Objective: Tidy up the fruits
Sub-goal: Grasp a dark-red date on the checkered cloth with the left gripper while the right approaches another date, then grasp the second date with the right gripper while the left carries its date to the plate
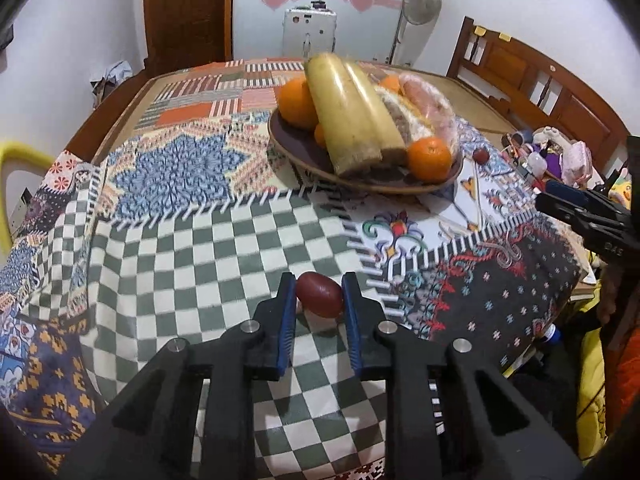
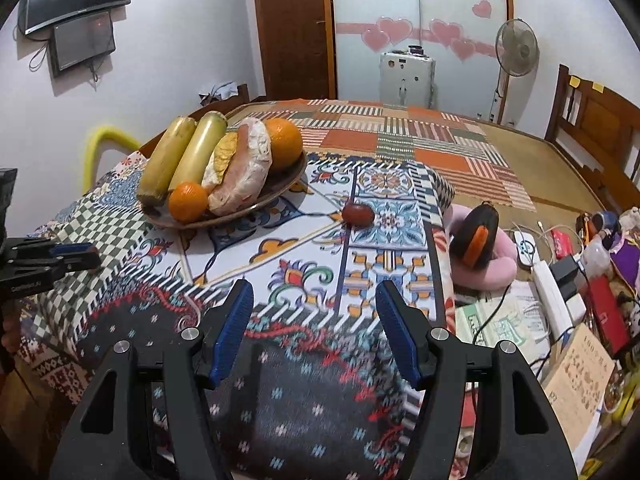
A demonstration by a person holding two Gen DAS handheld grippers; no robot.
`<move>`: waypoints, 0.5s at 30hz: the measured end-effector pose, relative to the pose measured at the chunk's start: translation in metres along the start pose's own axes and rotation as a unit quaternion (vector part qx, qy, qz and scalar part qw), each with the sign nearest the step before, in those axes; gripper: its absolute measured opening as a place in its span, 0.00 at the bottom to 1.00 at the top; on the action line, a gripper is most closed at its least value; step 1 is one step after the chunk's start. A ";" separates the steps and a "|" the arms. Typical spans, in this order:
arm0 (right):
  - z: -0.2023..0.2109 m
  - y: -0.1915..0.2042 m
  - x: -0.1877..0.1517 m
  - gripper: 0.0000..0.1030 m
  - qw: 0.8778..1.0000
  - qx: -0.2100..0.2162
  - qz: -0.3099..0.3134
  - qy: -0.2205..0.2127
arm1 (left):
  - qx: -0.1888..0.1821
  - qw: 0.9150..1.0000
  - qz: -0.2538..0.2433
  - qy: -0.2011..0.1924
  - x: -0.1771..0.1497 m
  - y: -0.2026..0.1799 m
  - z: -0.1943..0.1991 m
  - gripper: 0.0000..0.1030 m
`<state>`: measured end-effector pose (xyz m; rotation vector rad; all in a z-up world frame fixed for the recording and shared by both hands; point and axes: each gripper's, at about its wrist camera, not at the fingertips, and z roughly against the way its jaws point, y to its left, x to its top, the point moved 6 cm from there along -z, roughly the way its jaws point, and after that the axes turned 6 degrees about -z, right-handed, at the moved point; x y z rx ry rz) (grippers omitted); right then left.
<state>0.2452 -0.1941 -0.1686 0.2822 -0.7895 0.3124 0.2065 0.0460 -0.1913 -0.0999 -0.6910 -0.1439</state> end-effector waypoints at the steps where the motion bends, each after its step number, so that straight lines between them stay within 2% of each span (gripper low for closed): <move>1: -0.003 -0.002 0.003 0.59 1.000 -0.002 0.000 0.001 | -0.001 1.000 -0.001 -0.007 0.005 0.000 0.003 0.22; 9: -0.036 -0.017 0.025 0.58 1.000 -0.013 -0.004 0.025 | -0.003 0.999 -0.010 -0.041 0.036 -0.001 0.010 0.22; 15: -0.054 -0.020 0.035 0.56 0.999 -0.007 -0.002 0.047 | 0.002 0.999 -0.017 -0.048 0.047 0.000 0.001 0.22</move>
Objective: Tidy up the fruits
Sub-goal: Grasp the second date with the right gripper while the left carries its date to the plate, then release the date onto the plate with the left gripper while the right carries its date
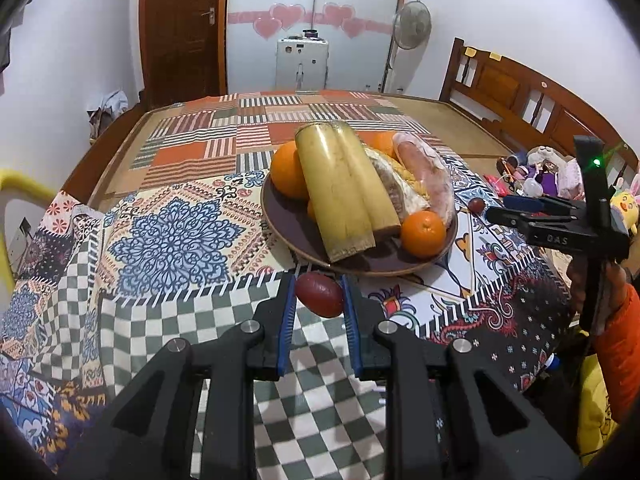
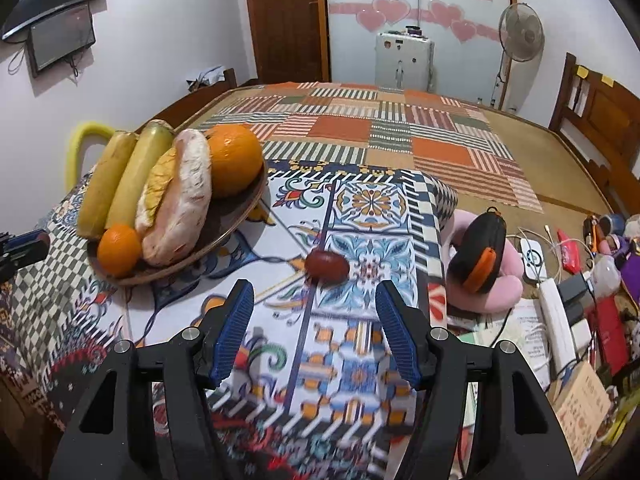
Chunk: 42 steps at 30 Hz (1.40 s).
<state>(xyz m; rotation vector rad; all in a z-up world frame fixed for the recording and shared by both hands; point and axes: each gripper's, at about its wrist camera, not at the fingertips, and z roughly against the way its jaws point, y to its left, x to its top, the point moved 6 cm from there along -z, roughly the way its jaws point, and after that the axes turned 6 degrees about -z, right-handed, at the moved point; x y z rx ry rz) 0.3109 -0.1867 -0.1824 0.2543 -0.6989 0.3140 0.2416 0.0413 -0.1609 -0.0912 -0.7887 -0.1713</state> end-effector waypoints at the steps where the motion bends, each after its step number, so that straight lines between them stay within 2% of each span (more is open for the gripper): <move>1: -0.004 0.001 0.002 0.52 1.000 0.005 0.004 0.006 | 0.001 1.000 -0.001 0.001 0.001 0.000 -0.002 0.22; 4: -0.012 0.004 0.005 0.45 1.000 0.006 0.010 0.018 | 0.000 1.000 -0.004 0.003 0.003 -0.001 -0.009 0.22; 7: -0.020 0.006 0.005 0.45 0.999 0.000 0.016 0.030 | -0.004 1.000 -0.011 -0.002 0.007 -0.002 -0.012 0.22; 9: -0.025 0.006 0.003 0.40 0.999 -0.007 0.019 0.040 | -0.009 1.000 -0.009 -0.008 0.010 -0.001 -0.013 0.22; 10: -0.026 0.006 0.003 0.34 0.999 -0.010 0.019 0.045 | -0.010 1.000 -0.007 -0.009 0.011 -0.001 -0.012 0.22; 14: -0.026 0.005 0.004 0.26 0.999 -0.016 0.022 0.043 | -0.002 1.000 -0.004 -0.012 0.015 0.004 -0.012 0.22; 22: -0.022 0.005 0.012 0.25 0.999 0.000 0.014 0.030 | 0.020 1.000 0.001 -0.007 0.020 0.016 -0.017 0.22; 35: -0.002 0.049 0.029 0.25 0.998 0.038 0.055 -0.019 | 0.031 0.999 0.021 -0.006 0.044 0.031 -0.043 0.22; 42: -0.019 0.049 0.037 0.25 0.997 0.046 0.055 -0.010 | 0.032 0.999 0.028 0.001 0.051 0.035 -0.056 0.22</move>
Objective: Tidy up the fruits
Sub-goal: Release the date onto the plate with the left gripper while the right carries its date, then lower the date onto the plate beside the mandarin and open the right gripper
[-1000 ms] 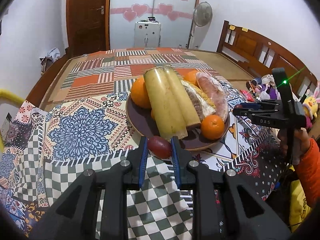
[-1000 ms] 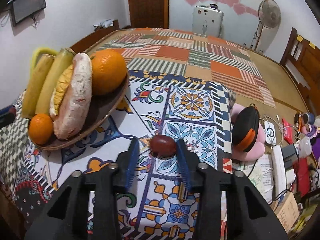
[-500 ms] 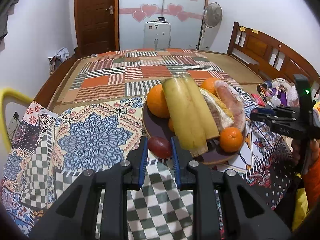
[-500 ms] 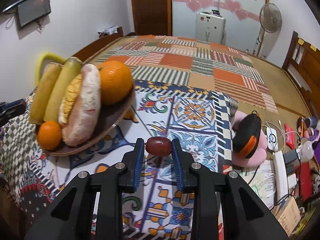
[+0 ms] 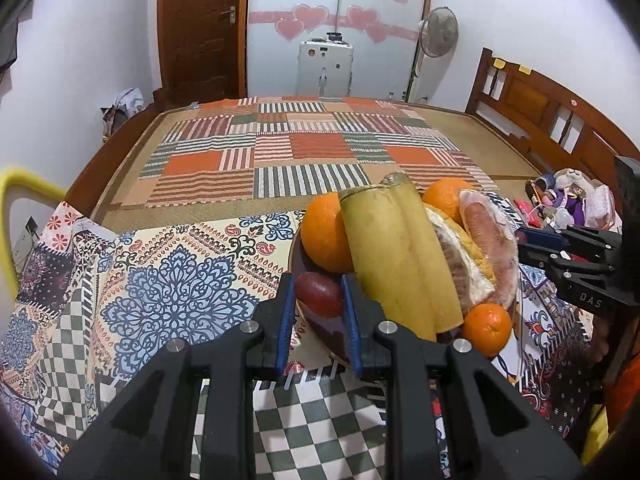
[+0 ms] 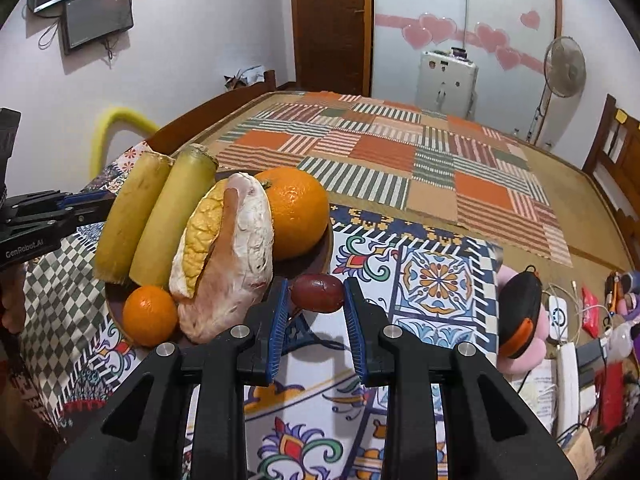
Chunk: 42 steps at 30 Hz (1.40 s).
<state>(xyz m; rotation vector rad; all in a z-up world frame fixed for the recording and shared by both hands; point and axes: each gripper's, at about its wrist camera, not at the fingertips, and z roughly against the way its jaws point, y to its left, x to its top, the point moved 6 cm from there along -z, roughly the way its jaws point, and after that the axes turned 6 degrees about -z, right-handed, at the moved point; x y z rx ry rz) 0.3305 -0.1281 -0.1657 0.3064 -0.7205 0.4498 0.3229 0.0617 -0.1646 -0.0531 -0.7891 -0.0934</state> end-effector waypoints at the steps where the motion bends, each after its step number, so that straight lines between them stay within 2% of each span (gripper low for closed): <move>1: -0.001 -0.001 0.001 0.25 1.000 0.003 0.000 0.001 | -0.003 1.000 0.004 0.004 0.000 0.001 -0.003 0.22; 5: -0.002 0.001 0.000 0.25 1.000 0.005 0.006 -0.001 | -0.020 1.000 0.014 0.012 -0.001 0.002 -0.007 0.22; 12: -0.004 0.002 0.002 0.26 1.000 0.005 0.009 0.004 | -0.018 1.000 0.009 0.020 0.002 0.001 -0.010 0.24; 17: -0.004 -0.002 0.003 0.38 1.000 -0.006 0.007 0.001 | -0.015 1.000 0.012 0.021 0.002 0.003 -0.010 0.31; 20: -0.002 -0.006 0.002 0.42 1.000 -0.004 0.003 0.001 | -0.015 1.000 0.012 0.022 0.001 0.004 -0.009 0.34; 32: 0.034 -0.023 -0.004 0.42 0.999 -0.021 -0.021 -0.028 | 0.003 1.000 0.008 -0.016 -0.006 0.006 0.038 0.35; 35: 0.032 -0.028 -0.013 0.42 0.999 -0.027 -0.023 -0.012 | 0.010 1.000 0.001 -0.021 -0.014 0.007 0.048 0.36; 42: -0.001 -0.031 -0.028 0.42 0.999 -0.028 -0.019 0.041 | 0.009 1.000 0.001 -0.014 -0.033 0.009 0.052 0.36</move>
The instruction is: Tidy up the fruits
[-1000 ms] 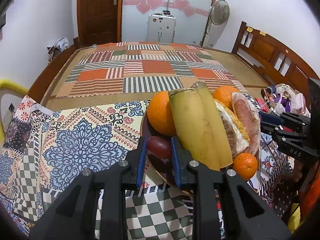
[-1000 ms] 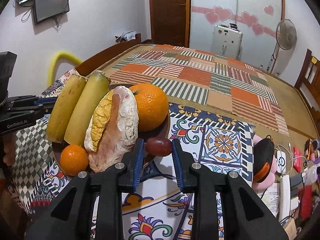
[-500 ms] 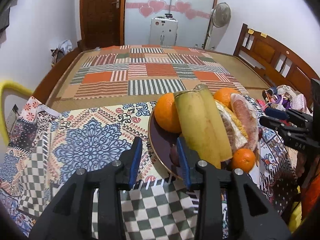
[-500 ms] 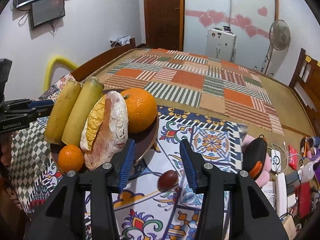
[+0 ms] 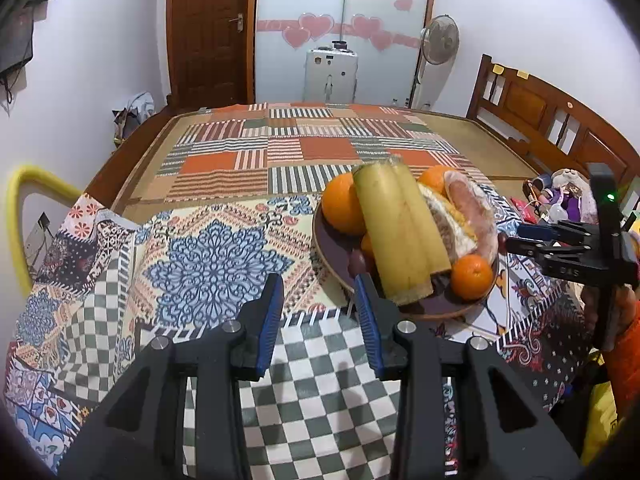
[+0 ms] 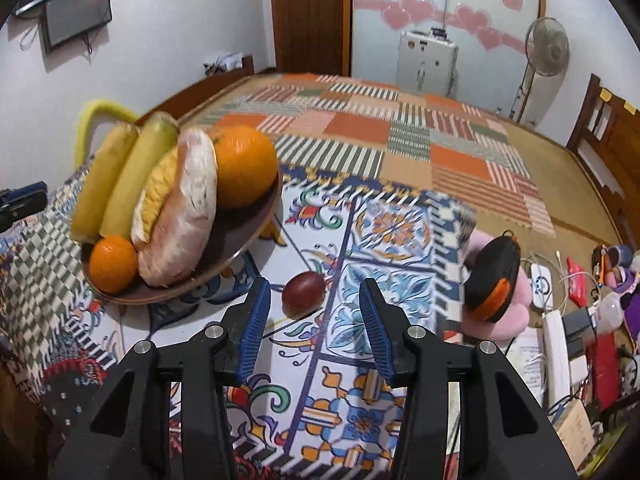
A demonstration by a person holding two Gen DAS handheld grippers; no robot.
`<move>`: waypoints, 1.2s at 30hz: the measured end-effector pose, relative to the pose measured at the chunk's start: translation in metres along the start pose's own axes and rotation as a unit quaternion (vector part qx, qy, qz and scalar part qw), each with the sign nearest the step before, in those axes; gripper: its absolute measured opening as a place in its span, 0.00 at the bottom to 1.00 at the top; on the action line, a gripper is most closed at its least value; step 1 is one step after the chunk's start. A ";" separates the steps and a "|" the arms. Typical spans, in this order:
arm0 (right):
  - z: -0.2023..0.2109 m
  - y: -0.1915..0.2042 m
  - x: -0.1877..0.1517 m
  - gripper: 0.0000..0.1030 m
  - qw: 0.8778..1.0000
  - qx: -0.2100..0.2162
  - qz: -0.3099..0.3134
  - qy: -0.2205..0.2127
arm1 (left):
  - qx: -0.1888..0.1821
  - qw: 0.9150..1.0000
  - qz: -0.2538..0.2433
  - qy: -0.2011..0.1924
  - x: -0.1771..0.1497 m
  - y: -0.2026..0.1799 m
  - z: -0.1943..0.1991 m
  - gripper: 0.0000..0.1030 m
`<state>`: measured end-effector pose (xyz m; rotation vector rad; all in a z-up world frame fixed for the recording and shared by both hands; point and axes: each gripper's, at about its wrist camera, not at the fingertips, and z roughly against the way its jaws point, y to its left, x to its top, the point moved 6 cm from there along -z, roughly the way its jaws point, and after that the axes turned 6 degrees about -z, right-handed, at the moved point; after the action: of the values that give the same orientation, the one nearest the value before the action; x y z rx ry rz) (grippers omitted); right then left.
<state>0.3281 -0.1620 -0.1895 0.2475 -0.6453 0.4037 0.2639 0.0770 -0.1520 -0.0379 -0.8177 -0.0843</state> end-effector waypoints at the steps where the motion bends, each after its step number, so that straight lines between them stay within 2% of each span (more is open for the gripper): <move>1: -0.005 0.001 0.001 0.42 1.000 0.000 0.002 0.006 | 0.000 1.000 -0.001 0.002 -0.002 0.000 -0.001 0.36; 3: -0.012 0.001 0.002 0.34 1.000 -0.007 0.003 0.014 | 0.006 1.000 -0.006 0.002 -0.004 0.000 -0.002 0.36; 5: -0.012 0.000 0.004 0.21 1.000 -0.007 0.002 0.015 | 0.009 1.000 -0.013 0.002 -0.006 -0.001 -0.003 0.36; 11: 0.006 0.004 0.011 0.21 1.000 0.007 -0.004 -0.012 | 0.009 1.000 -0.021 -0.004 -0.009 -0.005 -0.002 0.36; 16: 0.034 0.037 0.030 0.21 0.997 0.042 0.017 -0.057 | 0.001 1.000 -0.022 -0.016 -0.006 -0.011 0.004 0.36; 19: 0.035 0.061 0.040 0.21 0.995 0.063 0.037 -0.068 | -0.003 1.000 -0.023 -0.020 -0.005 -0.013 0.007 0.36; 24: 0.017 0.096 0.039 0.21 0.992 0.086 0.068 -0.057 | -0.007 0.999 -0.025 -0.028 -0.005 -0.013 0.012 0.36; 28: 0.006 0.106 0.032 0.21 0.992 0.087 0.079 -0.050 | -0.001 0.999 -0.028 -0.032 -0.005 -0.011 0.013 0.36; 30: 0.003 0.106 0.029 0.23 0.992 0.079 0.083 -0.048 | 0.002 0.999 -0.027 -0.032 -0.005 -0.010 0.011 0.36; 31: 0.005 0.106 0.029 0.28 0.992 0.079 0.083 -0.049 | 0.003 0.999 -0.027 -0.033 -0.005 -0.010 0.011 0.36; 32: 0.006 0.105 0.030 0.39 0.993 0.074 0.081 -0.049 | 0.003 0.999 -0.027 -0.033 -0.006 -0.011 0.011 0.36; 33: 0.009 0.105 0.031 0.44 0.993 0.074 0.079 -0.055 | 0.003 0.999 -0.027 -0.033 -0.005 -0.011 0.011 0.36; 36: 0.020 0.103 0.034 0.46 0.992 0.068 0.078 -0.068 | 0.004 0.999 -0.027 -0.039 -0.003 -0.015 0.017 0.35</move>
<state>0.2969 -0.0668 -0.1430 0.3587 -0.7749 0.5855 0.2486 0.0630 -0.1427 -0.0103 -0.8969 -0.1316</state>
